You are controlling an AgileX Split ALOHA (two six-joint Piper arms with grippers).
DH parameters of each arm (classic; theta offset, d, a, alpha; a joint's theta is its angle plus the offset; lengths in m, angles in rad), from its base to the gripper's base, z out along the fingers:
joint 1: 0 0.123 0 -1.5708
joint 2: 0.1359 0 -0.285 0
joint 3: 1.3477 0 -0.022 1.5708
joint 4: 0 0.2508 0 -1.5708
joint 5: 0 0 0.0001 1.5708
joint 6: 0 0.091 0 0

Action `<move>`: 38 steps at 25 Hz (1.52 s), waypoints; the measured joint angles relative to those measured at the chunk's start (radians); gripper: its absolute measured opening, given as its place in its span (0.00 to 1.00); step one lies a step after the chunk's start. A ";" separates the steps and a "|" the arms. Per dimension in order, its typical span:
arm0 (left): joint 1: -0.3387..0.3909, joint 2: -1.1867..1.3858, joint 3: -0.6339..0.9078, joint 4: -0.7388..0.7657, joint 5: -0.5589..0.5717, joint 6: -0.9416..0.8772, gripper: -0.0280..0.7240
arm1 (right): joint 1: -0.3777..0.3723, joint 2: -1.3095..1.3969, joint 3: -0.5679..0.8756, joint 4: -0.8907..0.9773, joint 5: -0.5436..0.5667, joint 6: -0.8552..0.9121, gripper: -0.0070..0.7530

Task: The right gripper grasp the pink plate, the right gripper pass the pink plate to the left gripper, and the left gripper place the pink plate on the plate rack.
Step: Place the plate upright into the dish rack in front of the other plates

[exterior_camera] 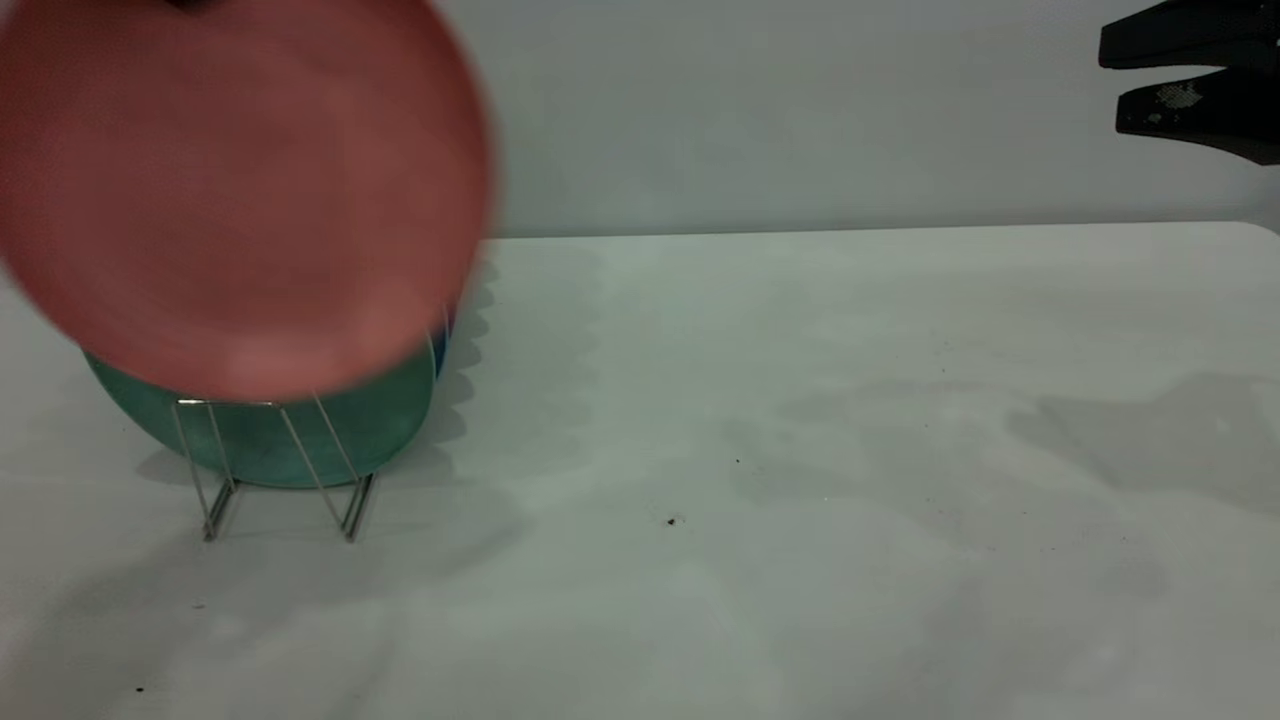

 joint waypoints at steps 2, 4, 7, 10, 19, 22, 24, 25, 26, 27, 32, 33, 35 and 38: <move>0.031 -0.024 0.000 0.012 -0.003 0.083 0.11 | 0.000 0.000 0.000 0.000 0.000 0.000 0.73; 0.050 -0.026 0.000 0.018 -0.010 0.172 0.11 | 0.000 0.000 0.000 0.000 0.000 0.000 0.73; 0.061 -0.012 0.000 0.018 -0.017 0.312 0.11 | 0.000 0.000 0.000 0.000 0.000 0.000 0.73; 0.061 0.012 0.012 0.017 -0.030 0.452 0.11 | 0.000 0.000 0.000 -0.001 0.000 0.000 0.73; 0.061 0.078 0.023 -0.105 -0.147 0.604 0.11 | 0.000 0.000 0.000 -0.002 0.000 0.001 0.73; 0.061 0.097 0.023 -0.128 -0.148 0.607 0.11 | 0.000 0.000 0.000 -0.002 0.000 0.001 0.73; 0.061 0.110 0.023 -0.129 -0.148 0.607 0.11 | 0.000 0.000 0.000 -0.004 0.000 0.001 0.73; 0.061 0.116 0.023 -0.129 -0.148 0.607 0.11 | 0.000 0.000 0.000 -0.004 0.000 0.001 0.73; 0.061 0.117 0.025 -0.129 -0.149 0.607 0.11 | 0.000 0.000 0.000 -0.004 0.000 0.001 0.73; 0.061 0.118 0.030 -0.129 -0.153 0.608 0.11 | 0.000 0.000 0.000 -0.004 0.000 0.001 0.73; 0.061 0.117 0.079 -0.126 -0.205 0.623 0.11 | 0.000 0.000 0.000 -0.005 0.000 0.001 0.73; 0.061 0.117 0.096 -0.124 -0.225 0.632 0.11 | 0.000 0.000 0.000 -0.005 0.000 0.001 0.73; 0.061 0.117 0.126 -0.117 -0.264 0.640 0.11 | 0.000 0.000 0.000 -0.006 0.000 0.001 0.73; 0.061 0.117 0.147 -0.115 -0.293 0.642 0.11 | 0.000 0.000 0.001 -0.005 0.000 0.001 0.73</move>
